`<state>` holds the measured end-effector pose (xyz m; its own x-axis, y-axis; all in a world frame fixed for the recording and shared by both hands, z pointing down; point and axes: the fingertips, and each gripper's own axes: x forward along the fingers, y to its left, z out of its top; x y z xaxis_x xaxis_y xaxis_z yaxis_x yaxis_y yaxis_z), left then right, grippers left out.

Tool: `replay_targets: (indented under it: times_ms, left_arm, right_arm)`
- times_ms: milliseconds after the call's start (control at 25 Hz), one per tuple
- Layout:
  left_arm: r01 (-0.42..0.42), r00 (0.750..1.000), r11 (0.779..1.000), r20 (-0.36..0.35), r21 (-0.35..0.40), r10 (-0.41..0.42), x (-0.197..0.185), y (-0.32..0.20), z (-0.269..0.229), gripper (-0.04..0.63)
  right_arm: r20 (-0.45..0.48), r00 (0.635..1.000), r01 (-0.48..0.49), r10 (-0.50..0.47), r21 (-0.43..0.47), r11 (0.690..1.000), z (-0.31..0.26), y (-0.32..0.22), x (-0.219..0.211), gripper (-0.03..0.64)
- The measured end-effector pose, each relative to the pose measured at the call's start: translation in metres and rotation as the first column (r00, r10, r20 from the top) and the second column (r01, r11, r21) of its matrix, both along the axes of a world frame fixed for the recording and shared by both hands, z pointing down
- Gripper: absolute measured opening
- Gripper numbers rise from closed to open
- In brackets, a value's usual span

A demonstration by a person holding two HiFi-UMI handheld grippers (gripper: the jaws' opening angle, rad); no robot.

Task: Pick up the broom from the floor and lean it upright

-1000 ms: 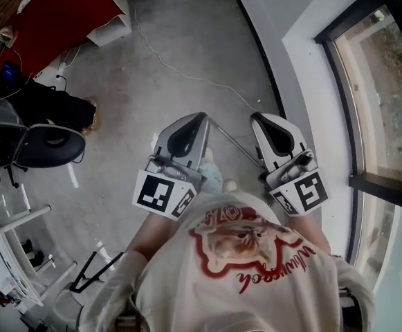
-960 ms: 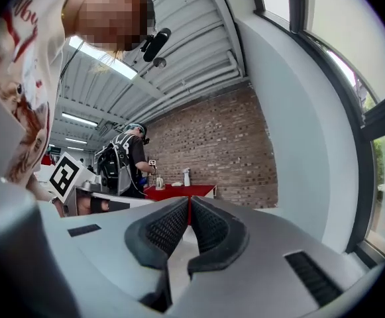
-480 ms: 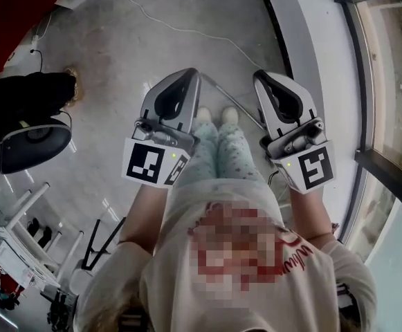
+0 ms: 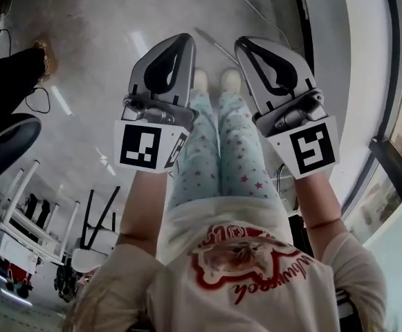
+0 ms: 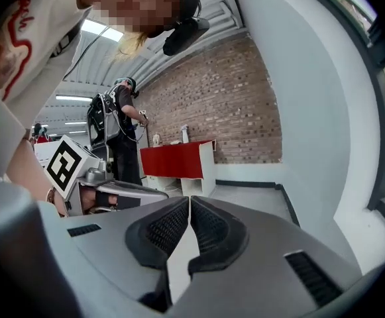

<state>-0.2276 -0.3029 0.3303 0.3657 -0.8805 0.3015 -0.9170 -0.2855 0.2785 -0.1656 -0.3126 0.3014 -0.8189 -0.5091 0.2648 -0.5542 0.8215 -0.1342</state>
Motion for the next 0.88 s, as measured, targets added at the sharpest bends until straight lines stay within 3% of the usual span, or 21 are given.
replay_targets:
  times_ms: [320,880]
  left_arm:
    - [0.022,0.999,0.993,0.033,-0.12,-0.018,-0.001,0.001,0.131,0.021]
    - [-0.025,0.996,0.972,0.076,-0.232,0.044,0.002,0.005,0.301,0.021]
  right_arm:
    - [-0.081,0.997,0.007,-0.014,-0.093,0.996,0.129,-0.001,0.004,0.031]
    - [-0.103,0.99,0.083,-0.099,-0.152,0.985,0.304,0.015,-0.012,0.031]
